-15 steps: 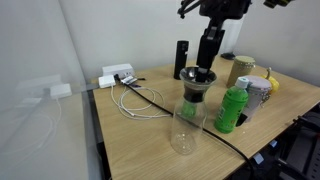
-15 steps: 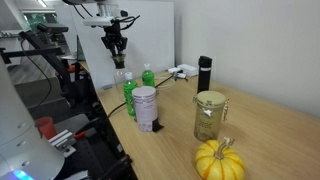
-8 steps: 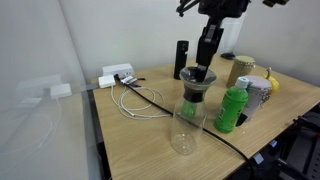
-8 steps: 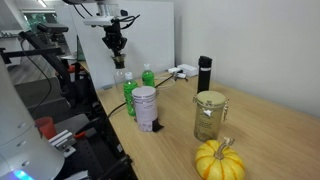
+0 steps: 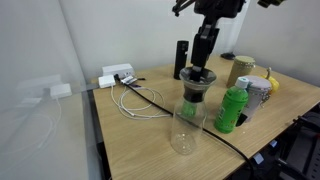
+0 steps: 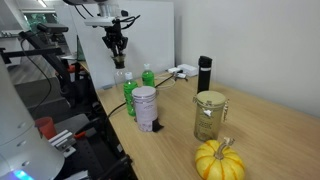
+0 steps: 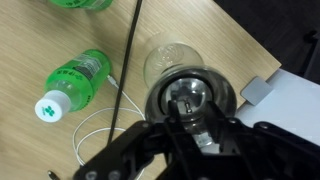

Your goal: Remove the silver lid from the top of the clear bottle and place it on the table

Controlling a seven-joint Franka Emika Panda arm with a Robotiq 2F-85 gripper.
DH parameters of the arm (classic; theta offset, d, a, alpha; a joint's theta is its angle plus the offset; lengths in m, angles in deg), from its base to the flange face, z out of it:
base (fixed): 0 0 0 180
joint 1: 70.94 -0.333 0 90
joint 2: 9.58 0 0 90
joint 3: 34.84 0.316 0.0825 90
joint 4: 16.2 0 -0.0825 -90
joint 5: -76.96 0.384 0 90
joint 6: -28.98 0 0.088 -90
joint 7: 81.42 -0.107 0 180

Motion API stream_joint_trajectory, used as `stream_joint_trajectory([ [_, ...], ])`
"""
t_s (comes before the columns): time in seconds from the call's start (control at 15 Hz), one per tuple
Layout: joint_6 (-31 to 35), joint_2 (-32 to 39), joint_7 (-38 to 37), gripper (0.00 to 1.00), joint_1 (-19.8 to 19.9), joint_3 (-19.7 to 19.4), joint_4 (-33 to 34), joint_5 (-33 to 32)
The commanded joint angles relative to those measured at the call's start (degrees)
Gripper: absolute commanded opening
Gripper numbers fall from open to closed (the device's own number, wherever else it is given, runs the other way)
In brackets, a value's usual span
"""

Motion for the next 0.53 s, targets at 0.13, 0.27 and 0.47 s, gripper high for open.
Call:
stream_joint_trajectory([
  [0.13, 0.67, 2.66, 1.48, 0.58, 0.25, 0.24, 1.42, 0.08],
  [0.27, 0.67, 2.76, 1.52, 0.31, 0.28, 0.24, 1.78, 0.02],
  [0.47, 0.37, 2.56, 1.4, 0.13, 0.36, 0.16, 1.85, 0.16],
])
